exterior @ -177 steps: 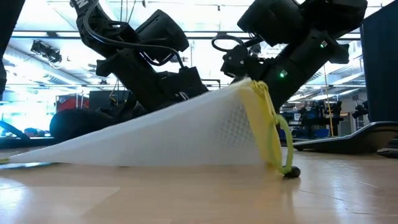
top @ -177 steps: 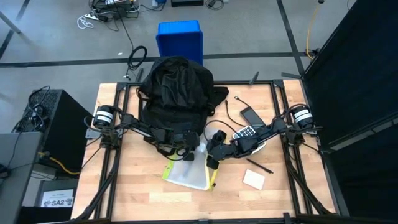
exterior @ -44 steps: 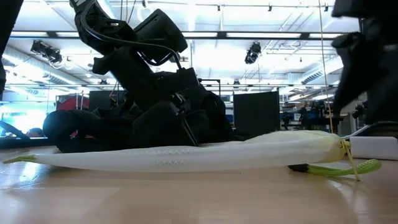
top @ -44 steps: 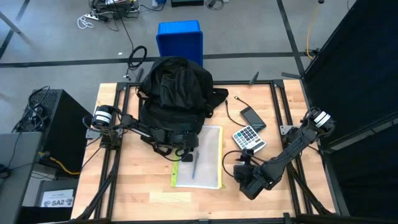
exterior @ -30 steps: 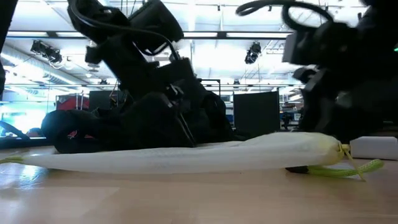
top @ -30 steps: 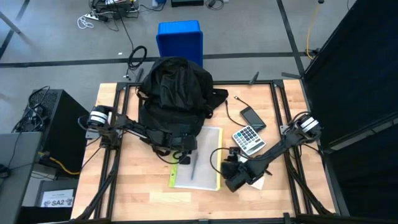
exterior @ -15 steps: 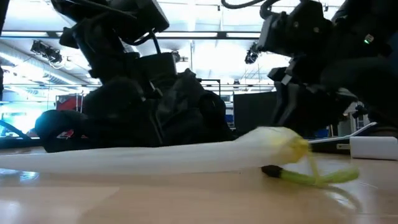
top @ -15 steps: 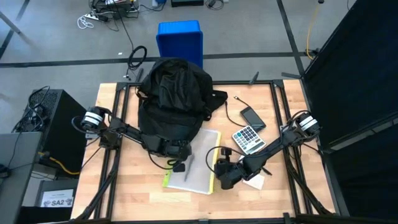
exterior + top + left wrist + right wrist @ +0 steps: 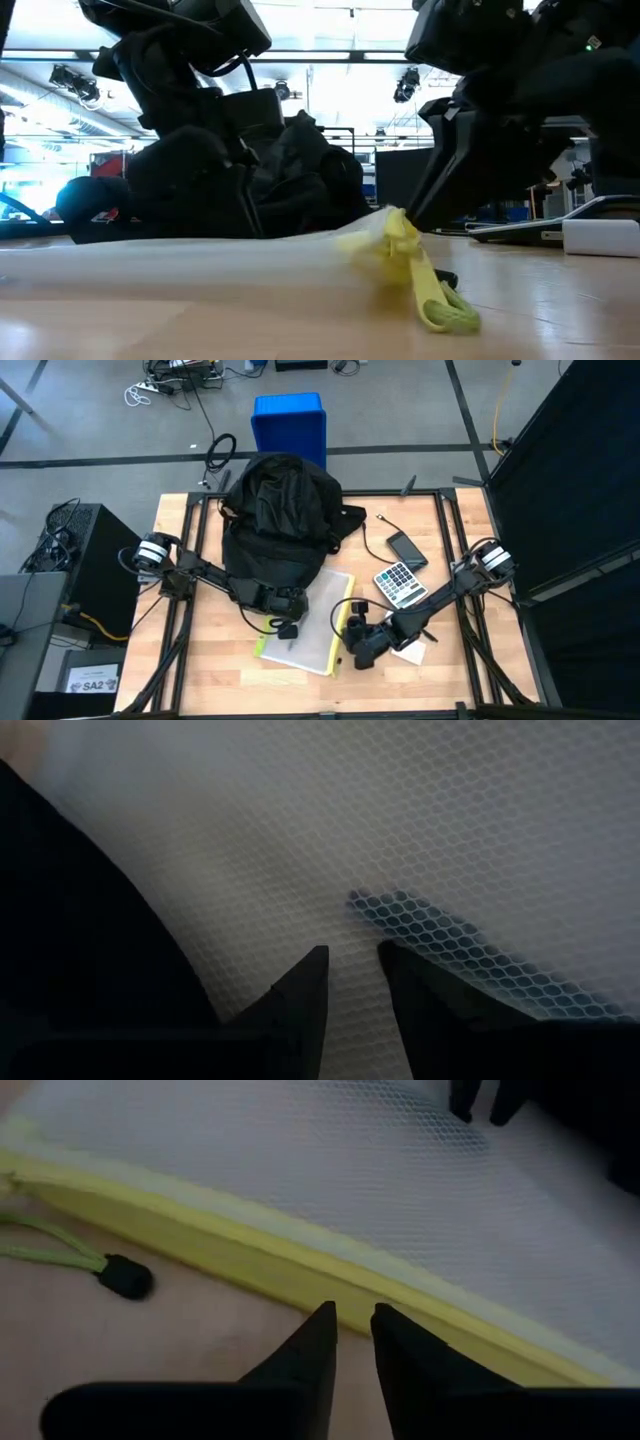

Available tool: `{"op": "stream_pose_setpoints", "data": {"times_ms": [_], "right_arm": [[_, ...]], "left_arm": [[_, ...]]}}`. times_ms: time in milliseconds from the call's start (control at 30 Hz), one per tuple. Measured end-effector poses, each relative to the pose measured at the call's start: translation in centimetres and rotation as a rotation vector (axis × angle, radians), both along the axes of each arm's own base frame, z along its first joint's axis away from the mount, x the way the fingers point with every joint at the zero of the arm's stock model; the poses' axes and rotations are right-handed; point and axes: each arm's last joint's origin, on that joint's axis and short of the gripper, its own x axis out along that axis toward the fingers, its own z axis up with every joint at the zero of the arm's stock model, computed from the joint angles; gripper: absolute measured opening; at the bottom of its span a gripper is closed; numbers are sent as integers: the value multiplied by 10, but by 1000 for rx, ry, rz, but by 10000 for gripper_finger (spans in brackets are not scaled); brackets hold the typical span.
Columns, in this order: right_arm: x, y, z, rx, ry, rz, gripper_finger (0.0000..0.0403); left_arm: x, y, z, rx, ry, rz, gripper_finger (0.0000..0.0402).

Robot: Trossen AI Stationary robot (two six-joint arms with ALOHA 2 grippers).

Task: Unpack backpack
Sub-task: Remove the black ballpen from the yellow zipper pouch

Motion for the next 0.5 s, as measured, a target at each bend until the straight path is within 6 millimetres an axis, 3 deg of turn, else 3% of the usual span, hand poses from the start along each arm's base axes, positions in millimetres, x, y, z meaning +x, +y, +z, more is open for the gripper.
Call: {"op": "stream_pose_setpoints", "data": {"times_ms": [500], "right_arm": [[12, -19, -1, 84, 9, -71, 41]], "left_arm": [[-9, -4, 5, 4, 42, -15, 87]]}}
